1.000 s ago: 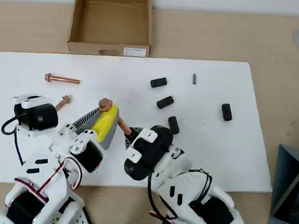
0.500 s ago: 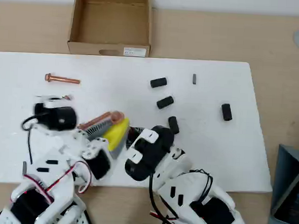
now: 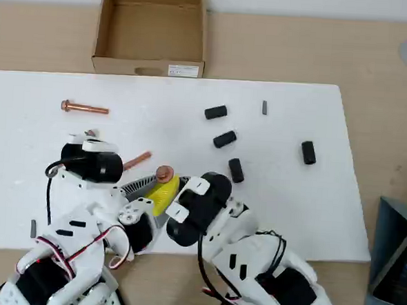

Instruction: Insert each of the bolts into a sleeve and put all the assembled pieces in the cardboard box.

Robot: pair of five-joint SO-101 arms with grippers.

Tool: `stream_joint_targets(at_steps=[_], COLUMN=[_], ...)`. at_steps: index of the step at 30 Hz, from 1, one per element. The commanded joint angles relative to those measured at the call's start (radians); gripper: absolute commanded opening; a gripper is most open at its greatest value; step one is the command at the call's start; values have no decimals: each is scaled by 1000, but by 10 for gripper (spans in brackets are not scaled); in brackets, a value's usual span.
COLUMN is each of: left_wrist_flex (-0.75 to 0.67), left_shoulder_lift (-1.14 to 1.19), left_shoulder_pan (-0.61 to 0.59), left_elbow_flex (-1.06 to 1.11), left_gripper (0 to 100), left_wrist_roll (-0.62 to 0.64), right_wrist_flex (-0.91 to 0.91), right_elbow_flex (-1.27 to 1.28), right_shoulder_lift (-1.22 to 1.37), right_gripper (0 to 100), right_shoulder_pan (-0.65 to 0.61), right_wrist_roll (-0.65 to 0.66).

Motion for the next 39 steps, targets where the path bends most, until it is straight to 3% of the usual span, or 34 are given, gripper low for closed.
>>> stream_joint_targets(at_steps=[1, 5, 11, 22, 29, 31, 34, 39], left_wrist_flex=[20, 18, 20, 15, 20, 21, 21, 21], left_shoulder_lift=[1, 2, 2, 1, 1, 2, 1, -1], left_shoulder_pan=[60, -17, -41, -167, -183, -183, -236, -460], left_elbow_flex=[2, 9, 0, -2, -135, -176, -230, -245], left_gripper=[78, 147, 188, 193, 188, 164, 9, 0], left_wrist_roll=[0, -3, -3, -48, -46, -48, -87, -249], right_wrist_flex=[-26, -26, -26, -26, -26, -25, -23, 41], right_elbow_flex=[-10, -8, -5, 10, 7, -8, -42, -61], right_shoulder_lift=[-41, -41, -38, -41, -41, -39, -33, -33], right_gripper=[9, 9, 9, 9, 9, 9, 9, 9], right_shoulder_pan=[-4, -4, -4, -4, 1, 2, 5, 114], right_wrist_roll=[-3, -3, -3, -3, -3, -11, -34, -40])
